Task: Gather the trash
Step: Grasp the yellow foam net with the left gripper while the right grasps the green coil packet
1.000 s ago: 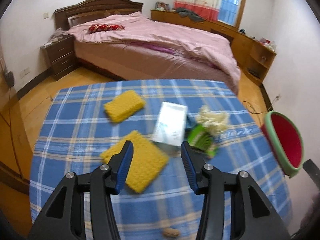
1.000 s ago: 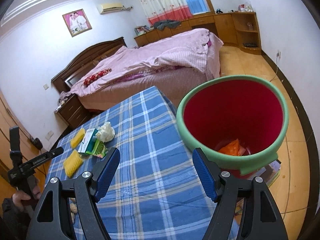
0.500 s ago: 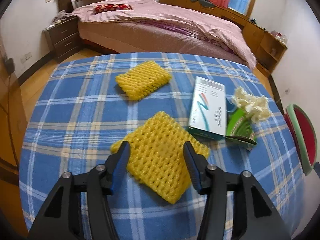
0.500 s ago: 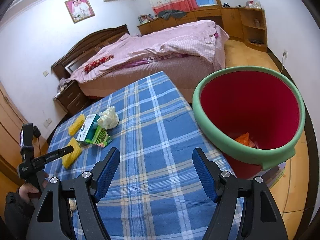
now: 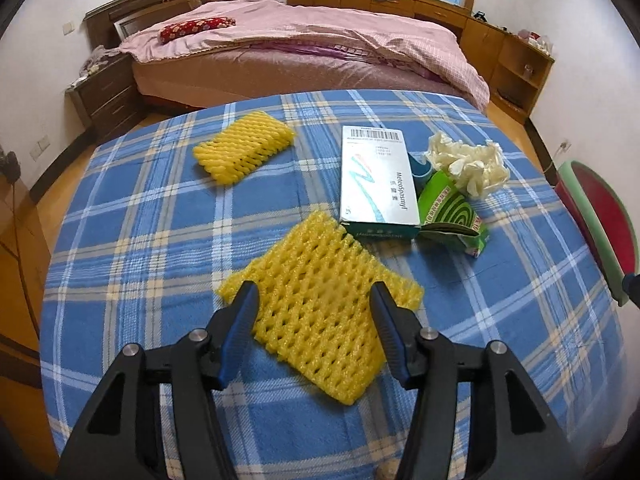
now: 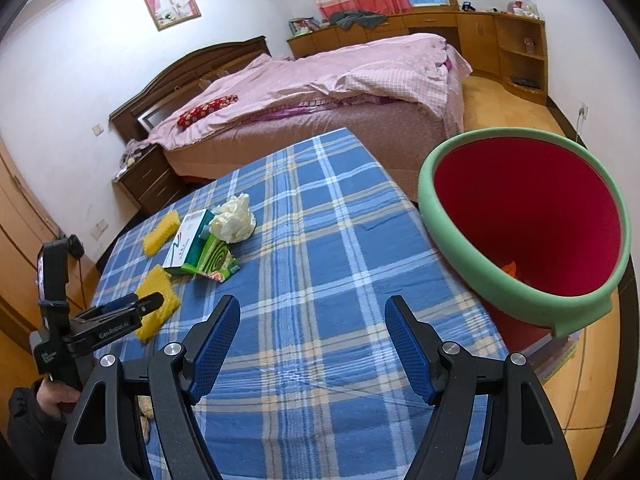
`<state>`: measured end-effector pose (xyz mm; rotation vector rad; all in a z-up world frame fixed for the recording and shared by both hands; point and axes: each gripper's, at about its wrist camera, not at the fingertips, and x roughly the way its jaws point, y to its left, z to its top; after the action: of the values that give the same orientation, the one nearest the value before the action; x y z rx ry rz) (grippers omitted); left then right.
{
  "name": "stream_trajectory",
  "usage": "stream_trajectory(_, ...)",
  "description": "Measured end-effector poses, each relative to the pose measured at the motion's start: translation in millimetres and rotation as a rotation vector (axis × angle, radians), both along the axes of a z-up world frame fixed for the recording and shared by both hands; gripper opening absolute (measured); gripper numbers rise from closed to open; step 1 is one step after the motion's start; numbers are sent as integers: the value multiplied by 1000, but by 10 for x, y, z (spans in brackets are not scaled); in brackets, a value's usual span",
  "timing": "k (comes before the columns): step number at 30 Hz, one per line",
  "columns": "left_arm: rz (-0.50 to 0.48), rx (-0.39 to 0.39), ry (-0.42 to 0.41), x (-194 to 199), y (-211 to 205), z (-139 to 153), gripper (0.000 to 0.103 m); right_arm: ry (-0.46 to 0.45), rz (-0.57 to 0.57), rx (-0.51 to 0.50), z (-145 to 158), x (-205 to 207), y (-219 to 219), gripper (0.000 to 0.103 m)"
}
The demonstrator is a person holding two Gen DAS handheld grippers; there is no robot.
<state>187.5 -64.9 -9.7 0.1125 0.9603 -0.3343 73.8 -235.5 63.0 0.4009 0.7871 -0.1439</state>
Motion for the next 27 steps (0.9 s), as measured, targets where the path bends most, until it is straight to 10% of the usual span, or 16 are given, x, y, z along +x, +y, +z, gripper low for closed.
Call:
stream_trajectory(9, -19, -25, -20, -213, -26, 37, 19, 5, 51, -17, 24, 125, 192, 76)
stream_trajectory(27, 201, -227, -89, -70, 713, 433, 17, 37, 191, -46, -108, 545, 578, 77)
